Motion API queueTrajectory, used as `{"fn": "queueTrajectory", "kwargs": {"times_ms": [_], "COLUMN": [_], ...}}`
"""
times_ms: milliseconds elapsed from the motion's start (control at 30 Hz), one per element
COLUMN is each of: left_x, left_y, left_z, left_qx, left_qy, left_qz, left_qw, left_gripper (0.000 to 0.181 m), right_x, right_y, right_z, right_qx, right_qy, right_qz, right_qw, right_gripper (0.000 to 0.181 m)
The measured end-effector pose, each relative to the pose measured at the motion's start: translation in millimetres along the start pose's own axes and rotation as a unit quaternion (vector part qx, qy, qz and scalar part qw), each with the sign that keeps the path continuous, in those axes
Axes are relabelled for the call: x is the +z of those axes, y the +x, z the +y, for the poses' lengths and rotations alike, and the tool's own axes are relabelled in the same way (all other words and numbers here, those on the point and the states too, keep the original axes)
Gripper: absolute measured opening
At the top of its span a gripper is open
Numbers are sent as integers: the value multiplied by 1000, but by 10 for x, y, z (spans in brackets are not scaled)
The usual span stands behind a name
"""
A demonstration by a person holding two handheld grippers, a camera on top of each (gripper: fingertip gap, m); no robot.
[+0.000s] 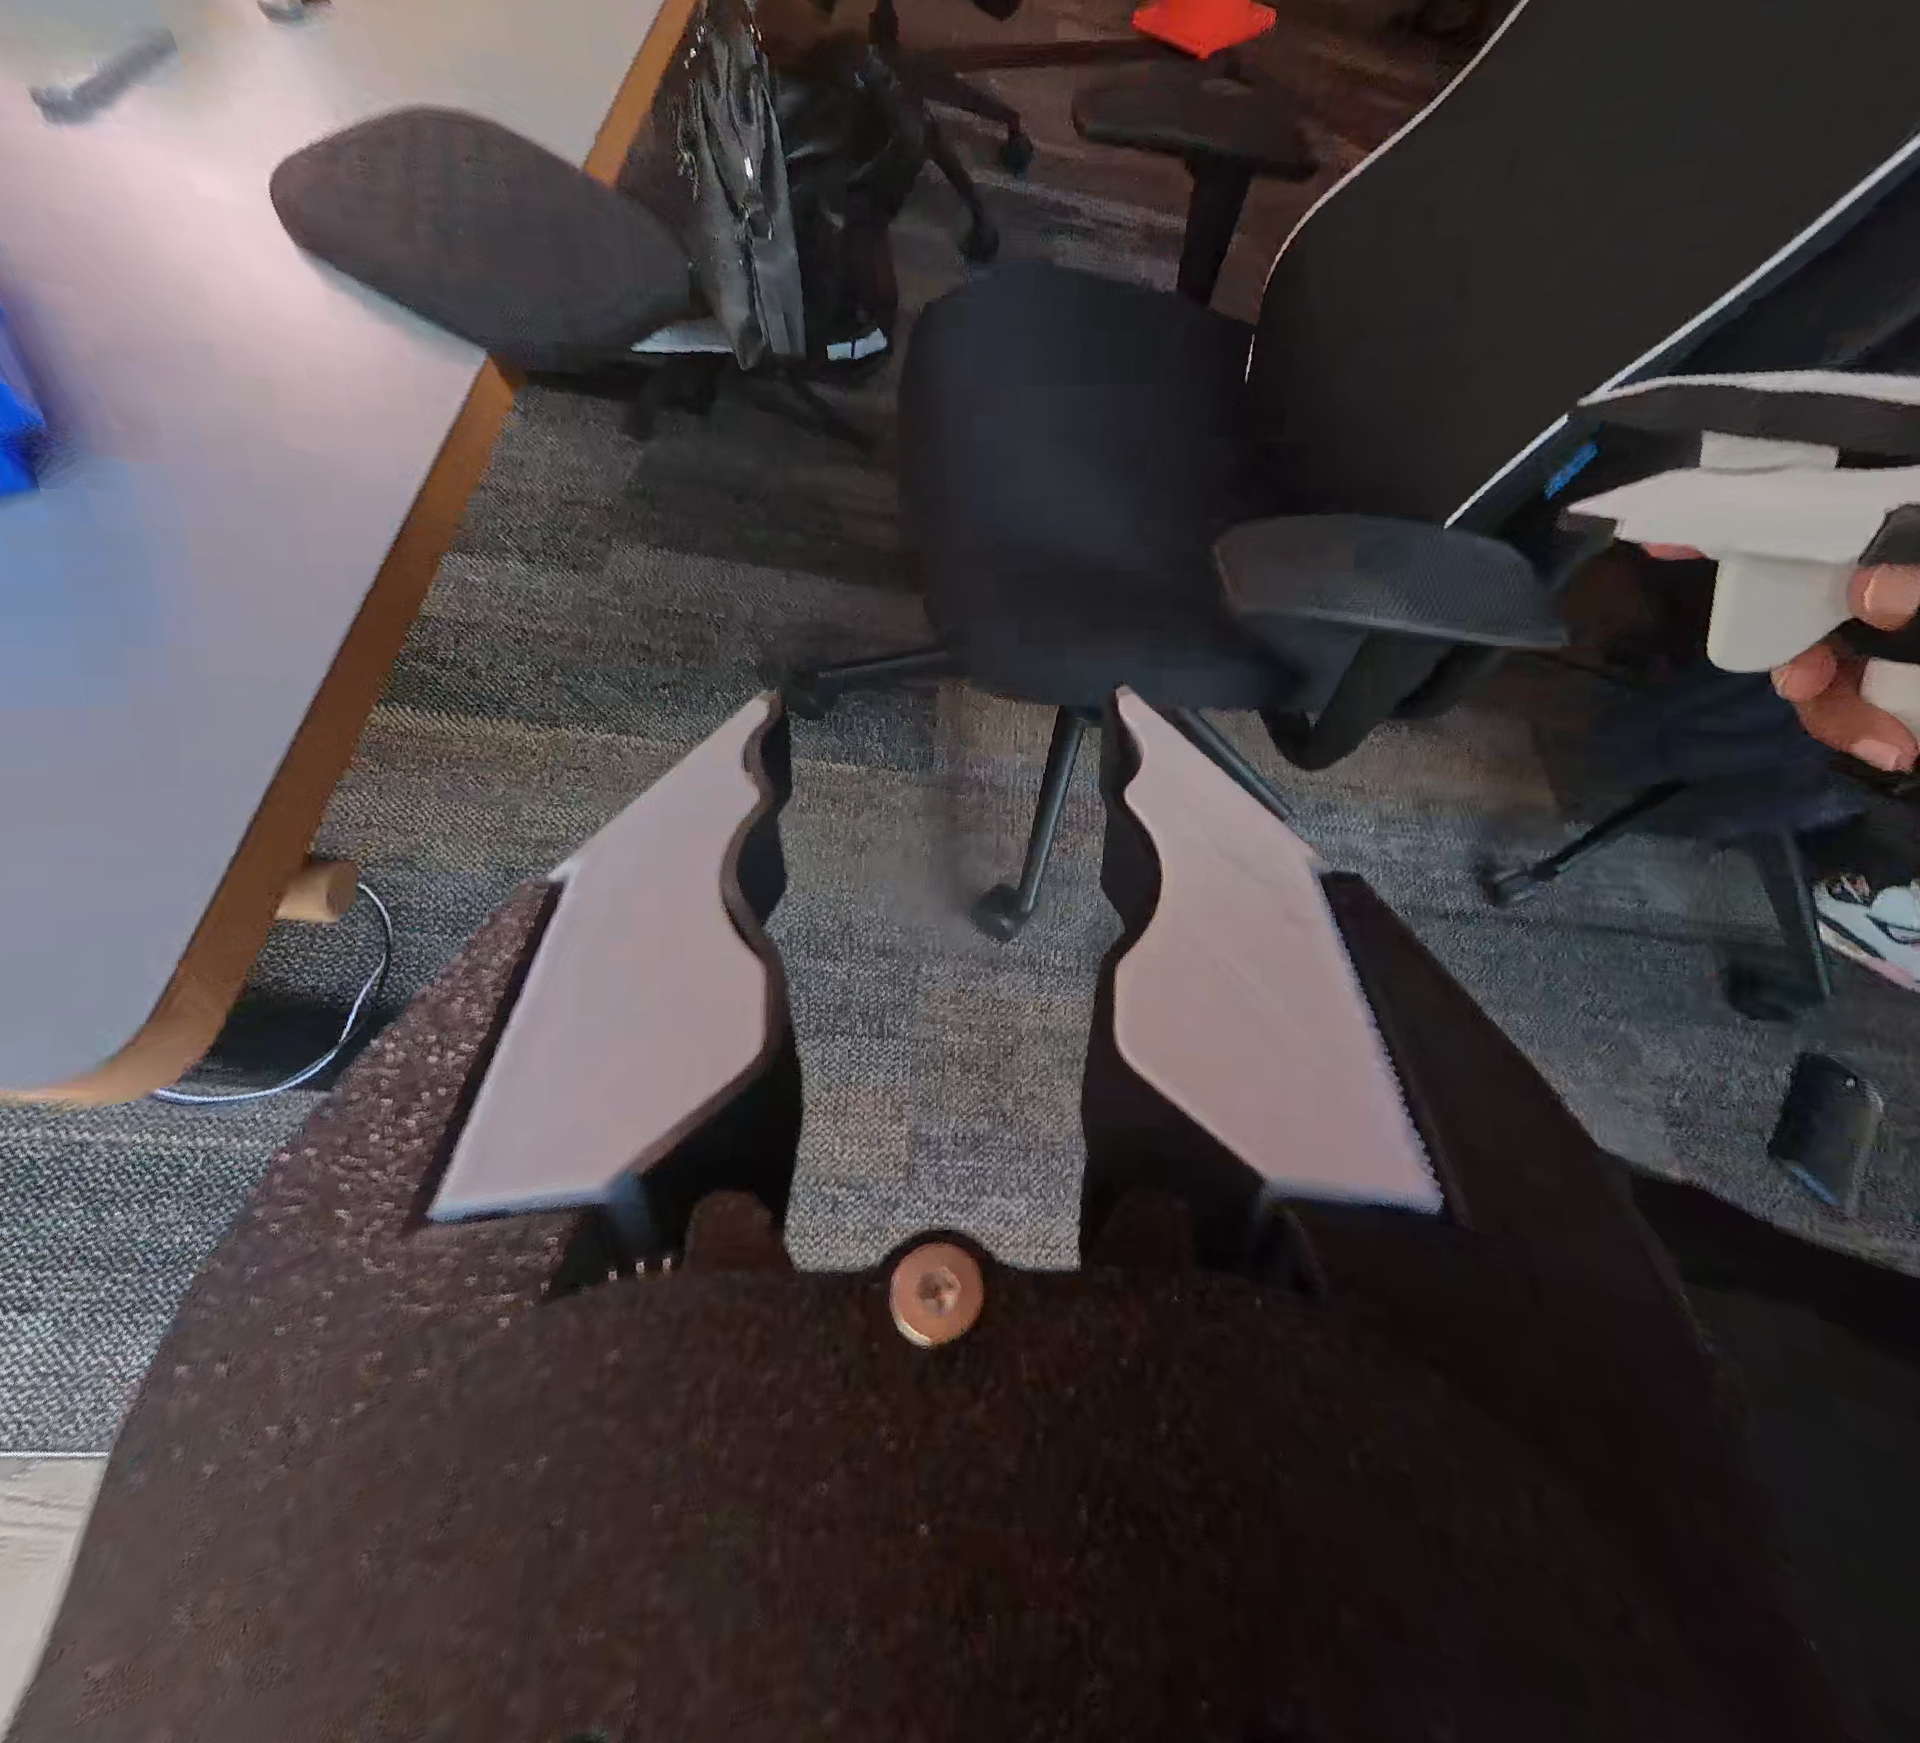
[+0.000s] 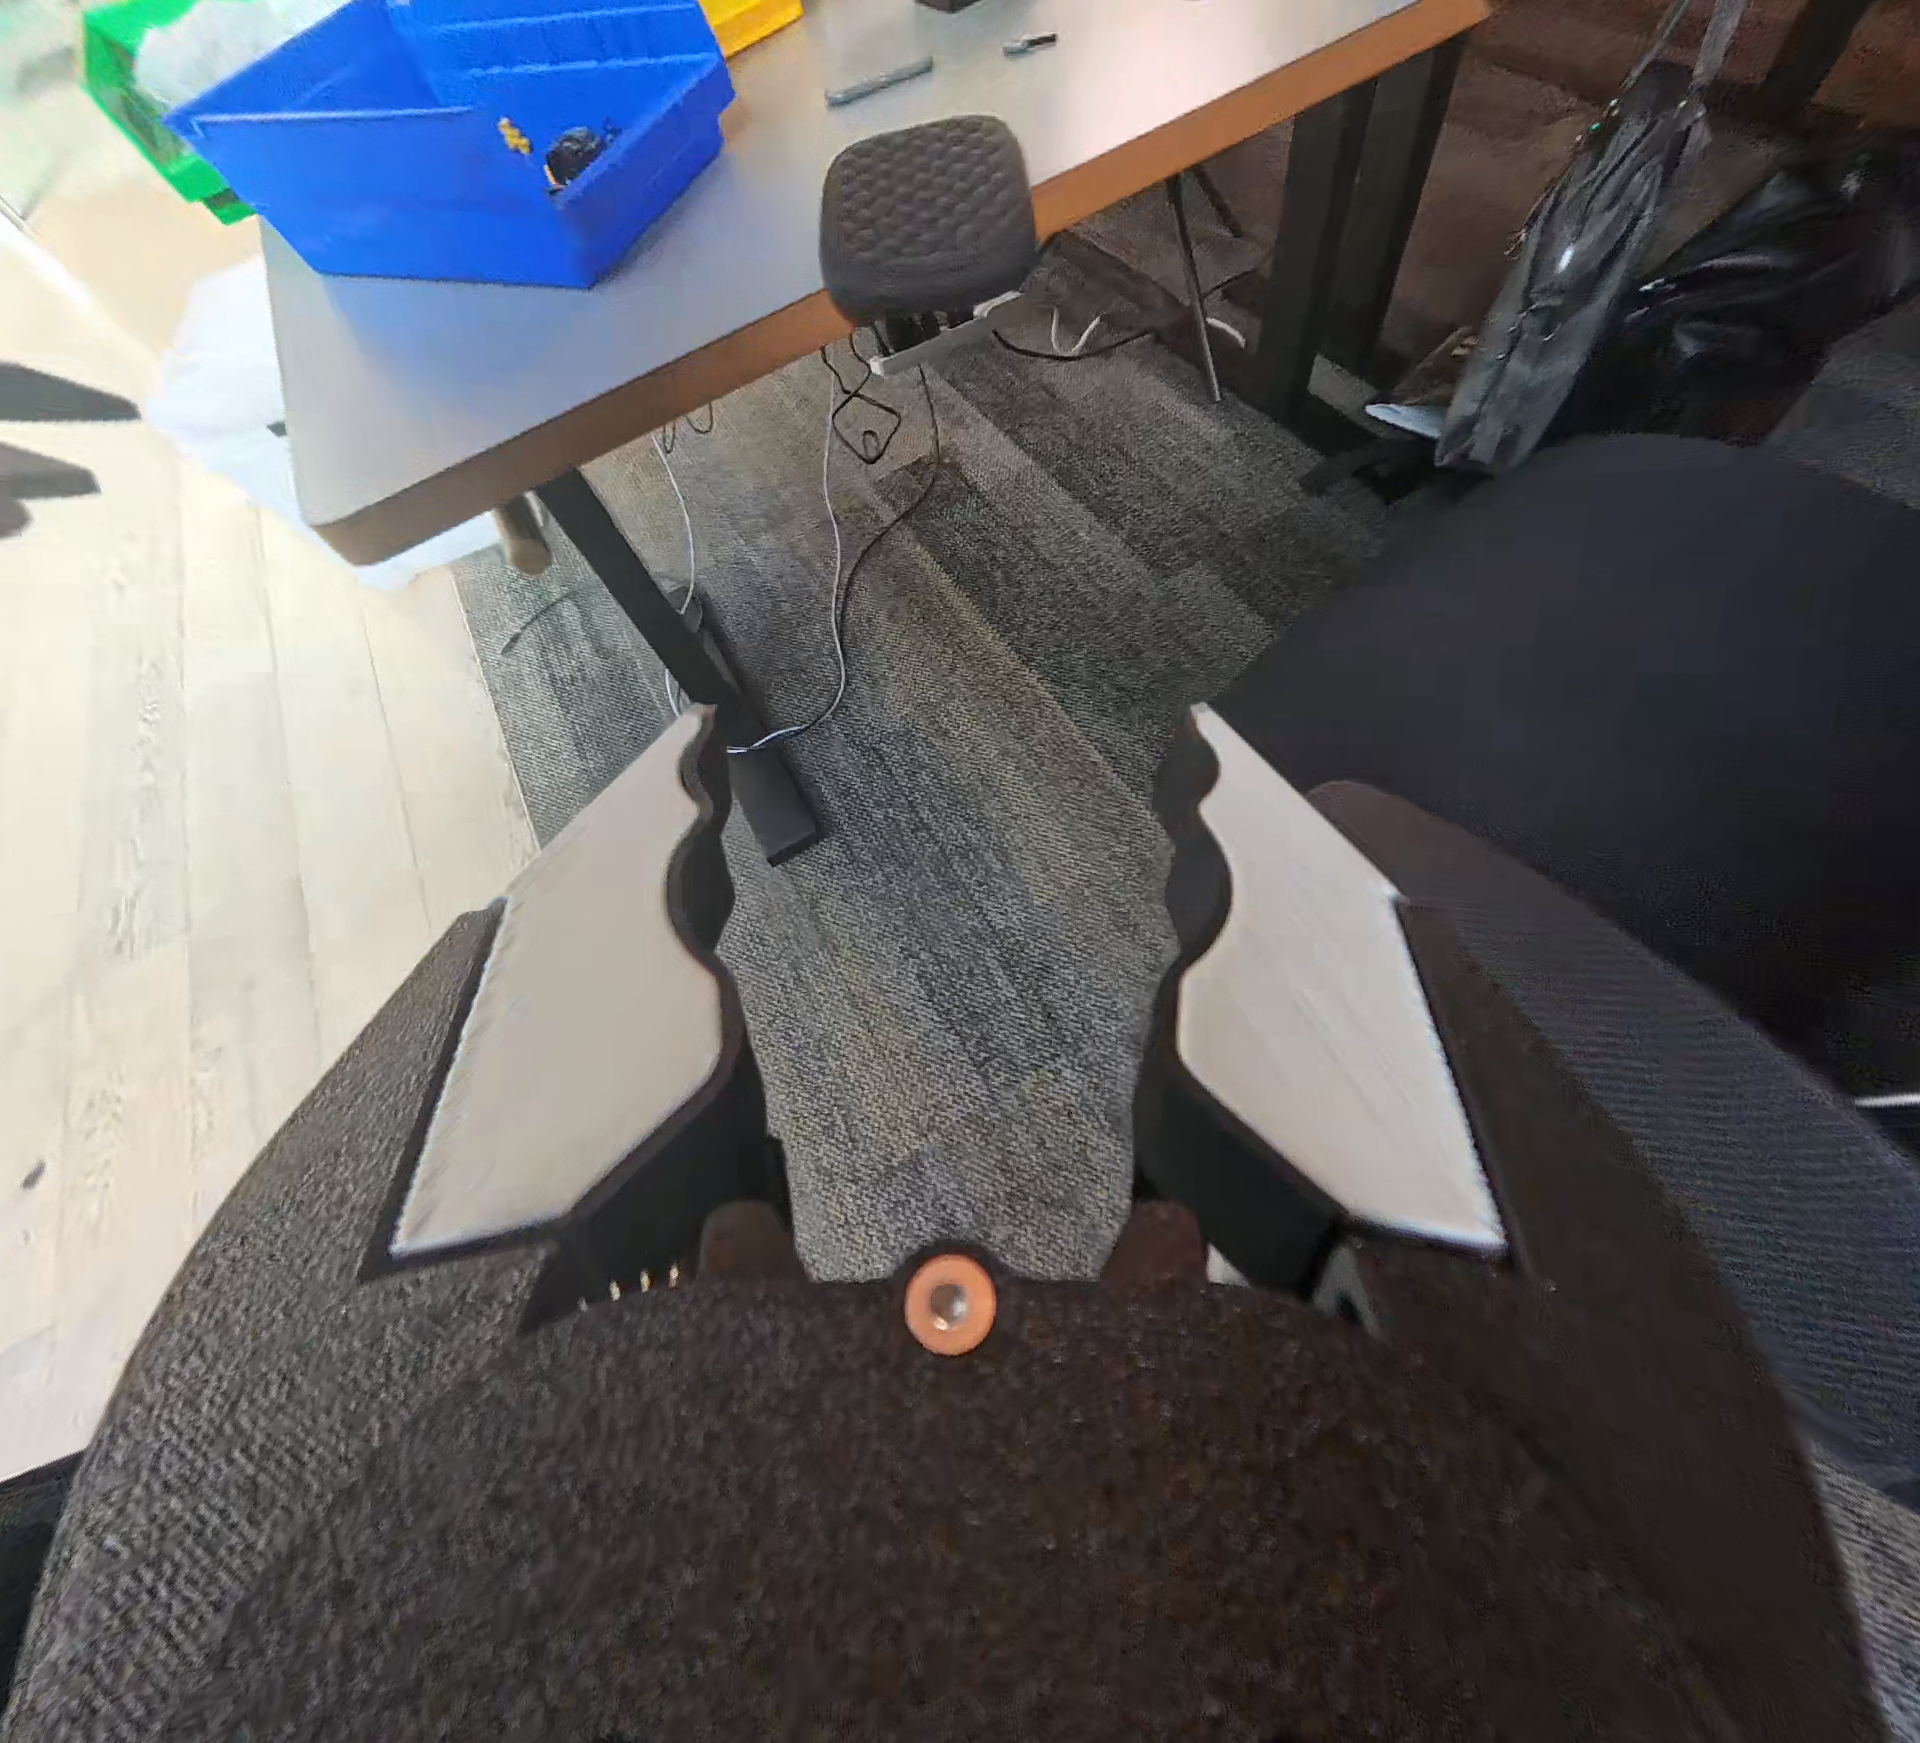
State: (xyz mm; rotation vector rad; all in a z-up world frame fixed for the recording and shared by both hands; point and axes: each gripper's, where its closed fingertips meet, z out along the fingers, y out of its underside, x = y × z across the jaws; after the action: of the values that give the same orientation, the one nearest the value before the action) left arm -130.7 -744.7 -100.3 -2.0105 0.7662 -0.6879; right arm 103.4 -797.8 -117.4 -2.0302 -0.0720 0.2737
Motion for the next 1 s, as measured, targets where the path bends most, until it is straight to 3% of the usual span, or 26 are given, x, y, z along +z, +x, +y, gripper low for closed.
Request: {"fn": "queueTrajectory", "kwargs": {"times_ms": [167,367,467,600,800,1000], "left_x": [428,999,1345,1754,2208,2330], "left_y": [308,656,816,979,1151,1104], "left_z": [-1081,-1846,-1993,-2130,-2137,-1941], "left_qx": [-21,-90,-84,-82,-93,-112], "left_qy": [22,10,-20,-39,-64,-73], "left_qz": [-66,-146,-156,-165,-156,-168], "left_qw": [997,985,984,982,981,977], "left_gripper": [59,57,58,57,58,58], "right_x": [107,-17,-105,-49,136,315], "right_y": [858,2106,2714,3135,3280,3306], "right_z": [-494,-1271,-1429,-1445,-1282,-1116], "right_qx": [-21,-61,-54,-13,19,48], "right_qy": [-10,2,-4,-13,-53,-96], "right_qz": [-33,-57,-76,-104,-122,-135], "right_qw": [999,996,996,994,991,985], "right_gripper": [86,87,87,88,88,86]}}
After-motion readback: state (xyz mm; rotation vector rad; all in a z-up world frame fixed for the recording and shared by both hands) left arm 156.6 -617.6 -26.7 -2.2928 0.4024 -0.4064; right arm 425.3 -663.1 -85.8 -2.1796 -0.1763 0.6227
